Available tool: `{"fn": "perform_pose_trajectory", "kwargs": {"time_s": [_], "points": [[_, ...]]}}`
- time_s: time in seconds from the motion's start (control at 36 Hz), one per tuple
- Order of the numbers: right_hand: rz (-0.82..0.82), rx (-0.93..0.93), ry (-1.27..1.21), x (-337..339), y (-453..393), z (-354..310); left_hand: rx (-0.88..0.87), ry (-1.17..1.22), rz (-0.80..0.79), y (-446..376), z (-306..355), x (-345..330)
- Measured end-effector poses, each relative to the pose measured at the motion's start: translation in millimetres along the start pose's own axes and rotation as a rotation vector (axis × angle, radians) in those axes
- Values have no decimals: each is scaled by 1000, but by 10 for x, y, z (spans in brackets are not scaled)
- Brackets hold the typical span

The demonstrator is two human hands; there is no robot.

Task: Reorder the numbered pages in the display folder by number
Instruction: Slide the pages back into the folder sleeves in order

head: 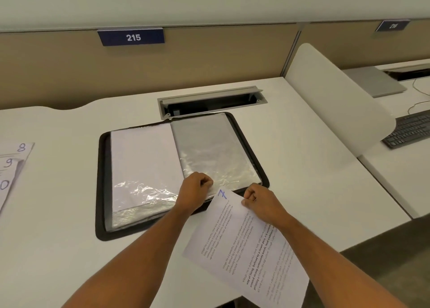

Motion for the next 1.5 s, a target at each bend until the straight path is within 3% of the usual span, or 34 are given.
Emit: {"fn": "perform_pose_trajectory", "kwargs": {"time_s": [0.25, 0.42, 0.58, 0.83, 1.11, 1.28, 1.39, 1.5], "points": [[157, -140, -84, 97, -60, 23, -44, -36, -56, -12, -42, 10], [267, -210, -183, 116, -75, 108, -213, -215, -135, 57, -175, -2], [352, -255, -252, 66, -86, 139, -365, -441, -51, 96, -199, -25], [384, -252, -271, 28, -146, 133, -403, -612, -21, 72, -150, 33], [412, -80, -63, -111, -97, 40, -380, -551, -50, 142, -118, 50], [737, 193, 293, -315, 3, -60, -487, -635, -108, 121, -182, 7], [584, 478, 478, -601, 17, -107, -463, -615, -82, 115, -208, -13], [286, 510, 582, -754, 4, -171, -444, -584, -110, 121, -189, 13]]}}
Point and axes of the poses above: each hand's wrist, its own y-axis away from the middle knuckle, its own x-axis out of the back of the hand, z = x × y, the point moved 2 cm from there along -y, towards the middle knuckle, and after that the axes turned 12 degrees about y, right-handed, at the moved point
